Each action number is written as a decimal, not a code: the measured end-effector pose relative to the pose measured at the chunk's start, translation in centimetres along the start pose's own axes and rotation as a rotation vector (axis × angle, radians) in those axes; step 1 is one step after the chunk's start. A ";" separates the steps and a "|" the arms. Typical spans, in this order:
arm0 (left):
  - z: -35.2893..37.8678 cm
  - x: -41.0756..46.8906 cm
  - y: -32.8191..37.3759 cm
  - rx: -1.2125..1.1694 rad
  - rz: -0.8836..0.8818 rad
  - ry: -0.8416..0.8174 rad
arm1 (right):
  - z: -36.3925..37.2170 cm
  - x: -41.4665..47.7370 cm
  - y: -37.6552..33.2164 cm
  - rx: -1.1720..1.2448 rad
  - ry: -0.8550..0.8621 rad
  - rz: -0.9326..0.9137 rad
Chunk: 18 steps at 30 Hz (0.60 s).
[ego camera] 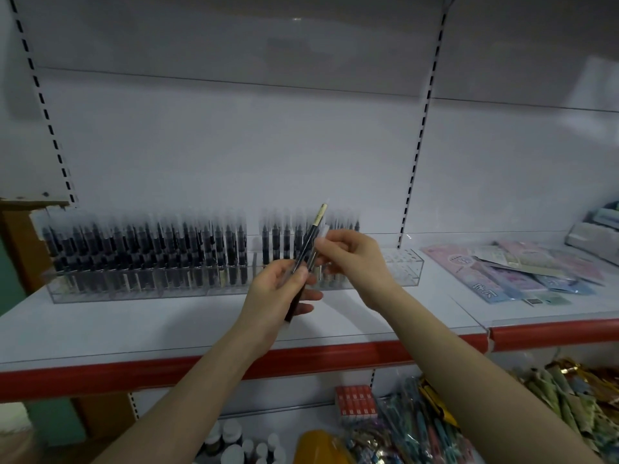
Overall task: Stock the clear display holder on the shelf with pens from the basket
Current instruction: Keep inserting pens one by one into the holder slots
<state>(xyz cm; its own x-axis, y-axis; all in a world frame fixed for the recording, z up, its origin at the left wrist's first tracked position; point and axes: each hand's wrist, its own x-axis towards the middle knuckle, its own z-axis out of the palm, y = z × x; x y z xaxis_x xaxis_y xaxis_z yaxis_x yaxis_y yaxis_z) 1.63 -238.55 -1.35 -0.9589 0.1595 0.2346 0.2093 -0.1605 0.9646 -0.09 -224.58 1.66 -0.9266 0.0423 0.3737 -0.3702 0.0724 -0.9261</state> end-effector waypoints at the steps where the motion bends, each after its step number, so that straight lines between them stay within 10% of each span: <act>1: -0.2 -0.1 0.0 -0.009 -0.013 0.000 | -0.1 0.2 -0.2 0.011 0.014 0.002; 18: -2.2 -0.2 0.2 -0.137 -0.099 0.181 | -6.8 4.2 -1.3 -0.301 0.478 -0.171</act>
<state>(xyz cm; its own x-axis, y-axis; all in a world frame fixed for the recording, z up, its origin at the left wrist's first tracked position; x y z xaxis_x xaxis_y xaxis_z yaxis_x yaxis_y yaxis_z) 1.43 -240.74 -1.42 -0.9947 0.0061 0.1024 0.0964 -0.2858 0.9534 -3.05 -217.71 4.78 -0.6968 0.4450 0.5626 -0.4114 0.3946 -0.8216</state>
